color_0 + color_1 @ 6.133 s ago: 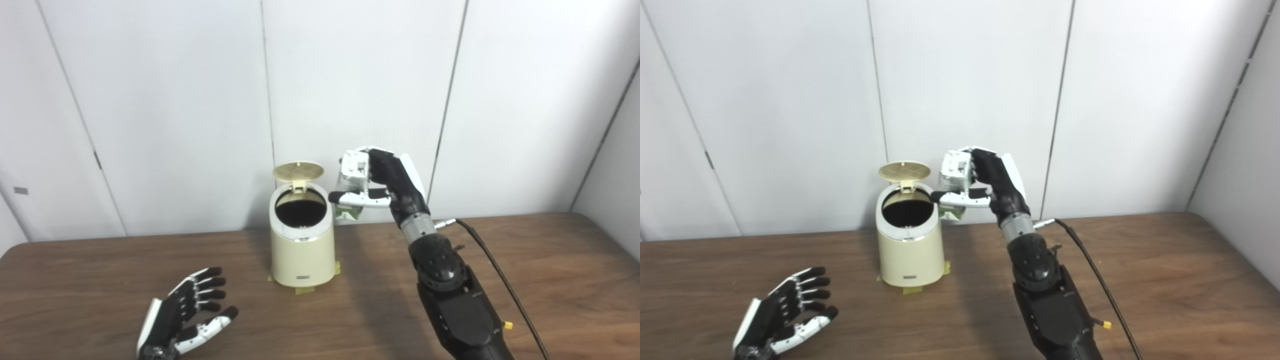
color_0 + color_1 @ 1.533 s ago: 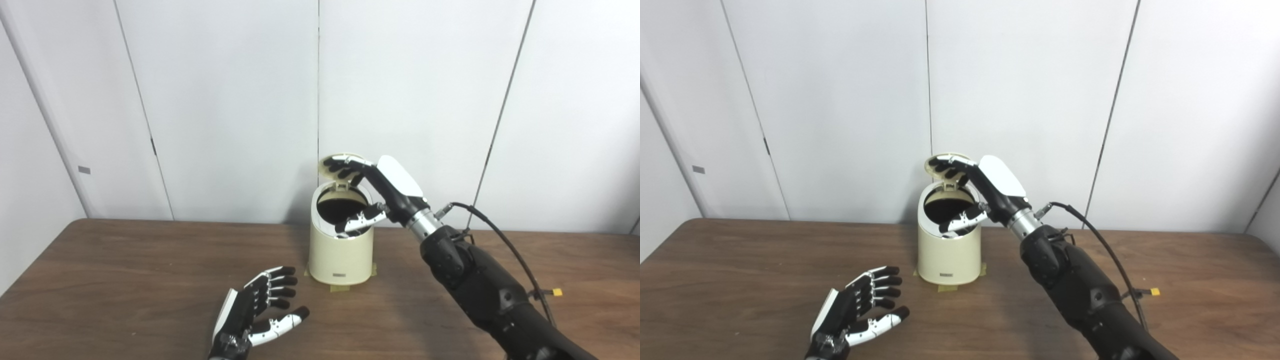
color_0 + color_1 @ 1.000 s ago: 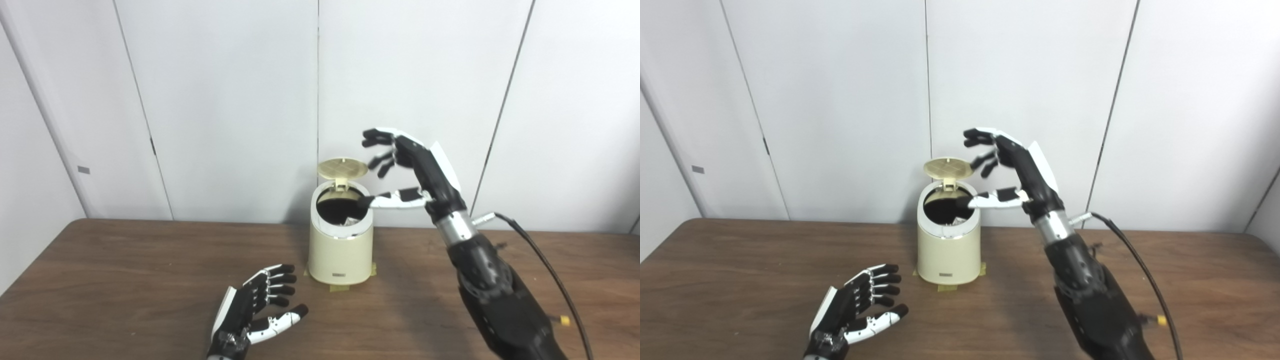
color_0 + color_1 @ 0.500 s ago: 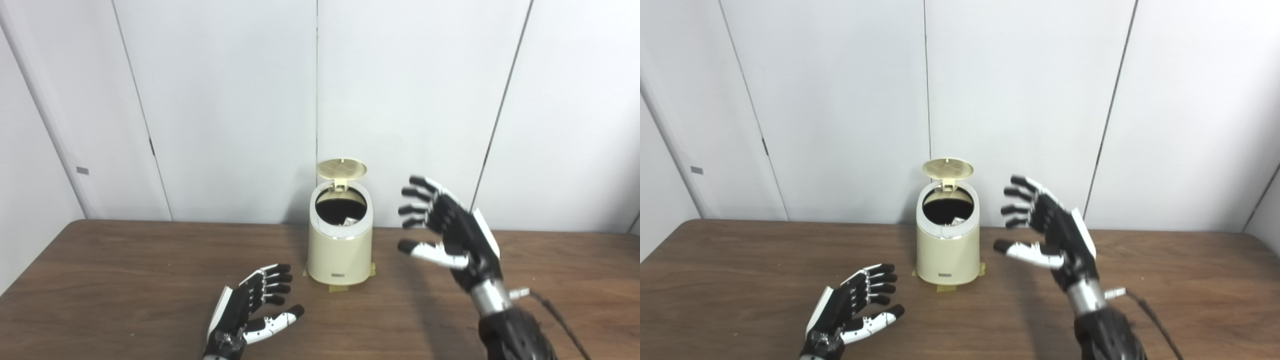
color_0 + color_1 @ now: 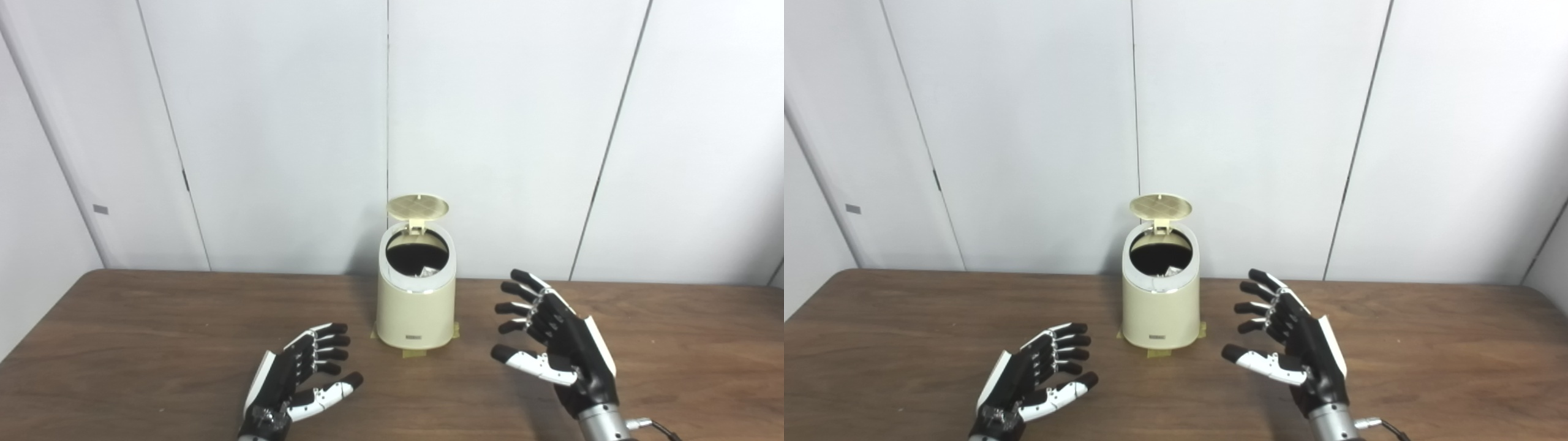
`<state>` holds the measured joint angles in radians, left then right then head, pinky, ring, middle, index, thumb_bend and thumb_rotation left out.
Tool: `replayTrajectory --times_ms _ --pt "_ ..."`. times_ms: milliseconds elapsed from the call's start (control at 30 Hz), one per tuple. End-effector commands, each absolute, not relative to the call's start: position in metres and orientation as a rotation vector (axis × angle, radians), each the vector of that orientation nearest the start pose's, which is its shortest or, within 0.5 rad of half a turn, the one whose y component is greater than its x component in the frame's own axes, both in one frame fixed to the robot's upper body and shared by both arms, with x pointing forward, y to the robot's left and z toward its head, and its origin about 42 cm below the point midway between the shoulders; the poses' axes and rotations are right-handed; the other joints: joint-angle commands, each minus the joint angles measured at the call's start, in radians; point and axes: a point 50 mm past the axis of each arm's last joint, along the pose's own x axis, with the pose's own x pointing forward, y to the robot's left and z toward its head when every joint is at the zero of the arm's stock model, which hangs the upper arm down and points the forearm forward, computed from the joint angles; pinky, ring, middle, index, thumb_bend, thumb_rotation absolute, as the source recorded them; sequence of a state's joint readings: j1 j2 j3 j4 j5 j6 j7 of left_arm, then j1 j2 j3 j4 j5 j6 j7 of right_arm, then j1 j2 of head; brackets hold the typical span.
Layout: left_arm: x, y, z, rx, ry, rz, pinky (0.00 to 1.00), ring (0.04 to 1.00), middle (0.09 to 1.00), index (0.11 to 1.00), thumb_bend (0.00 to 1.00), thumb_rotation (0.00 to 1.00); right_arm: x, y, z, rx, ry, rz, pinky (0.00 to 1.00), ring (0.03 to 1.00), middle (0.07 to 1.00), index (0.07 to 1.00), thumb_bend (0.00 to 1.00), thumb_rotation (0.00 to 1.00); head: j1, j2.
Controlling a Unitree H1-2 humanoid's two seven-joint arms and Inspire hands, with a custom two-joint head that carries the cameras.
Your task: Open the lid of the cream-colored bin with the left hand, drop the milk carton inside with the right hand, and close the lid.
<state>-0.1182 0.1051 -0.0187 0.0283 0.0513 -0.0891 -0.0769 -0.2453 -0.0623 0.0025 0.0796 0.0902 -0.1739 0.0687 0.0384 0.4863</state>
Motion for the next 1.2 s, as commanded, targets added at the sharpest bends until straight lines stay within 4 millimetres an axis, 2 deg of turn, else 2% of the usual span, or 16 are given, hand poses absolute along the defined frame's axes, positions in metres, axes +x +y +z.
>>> replayTrajectory --times_ms 0,167,267,500,767,933,1033,1167 --pt "0.329 0.23 0.157 0.152 -0.299 -0.117 0.63 0.738 0.789 0.799 0.67 0.16 0.364 -0.202 0.188 0.032 -0.455 0.128 0.54 0.67 0.778 0.802 0.79 0.18 -0.001 -0.001" --pt "0.341 0.235 0.184 0.197 -0.345 -0.123 0.64 0.785 0.851 0.873 0.69 0.23 0.363 -0.196 0.191 0.046 -0.441 0.111 0.53 0.666 0.771 0.787 0.79 0.14 -0.009 -0.006" --pt "0.357 0.236 0.21 0.242 -0.396 -0.137 0.67 0.801 0.879 0.912 0.73 0.28 0.362 -0.197 0.19 0.033 -0.435 0.103 0.51 0.664 0.774 0.787 0.78 0.13 -0.01 -0.007" --pt "0.392 0.224 0.264 0.358 -0.482 -0.176 0.7 0.876 0.917 0.948 0.81 0.36 0.361 -0.196 0.19 0.032 -0.423 0.092 0.51 0.671 0.775 0.787 0.79 0.14 -0.005 -0.009" --pt "0.426 0.206 0.322 0.446 -0.521 -0.236 0.75 0.902 0.935 0.959 0.85 0.31 0.359 -0.193 0.191 0.029 -0.419 0.092 0.51 0.669 0.777 0.779 0.78 0.14 -0.011 -0.007" --pt "0.446 0.193 0.346 0.556 -0.556 -0.273 0.66 0.843 0.89 0.926 0.86 0.33 0.358 -0.19 0.192 0.033 -0.411 0.098 0.5 0.644 0.769 0.772 0.78 0.12 -0.015 -0.009" --pt "0.458 0.186 0.357 0.599 -0.551 -0.296 0.71 0.863 0.899 0.917 0.88 0.33 0.359 -0.19 0.193 0.026 -0.415 0.098 0.48 0.626 0.763 0.769 0.78 0.12 -0.023 -0.009" --pt "0.467 0.177 0.367 0.719 -0.539 -0.3 0.84 0.953 0.956 0.943 0.91 0.37 0.36 -0.189 0.193 0.036 -0.411 0.096 0.51 0.624 0.761 0.767 0.79 0.13 -0.027 -0.011"
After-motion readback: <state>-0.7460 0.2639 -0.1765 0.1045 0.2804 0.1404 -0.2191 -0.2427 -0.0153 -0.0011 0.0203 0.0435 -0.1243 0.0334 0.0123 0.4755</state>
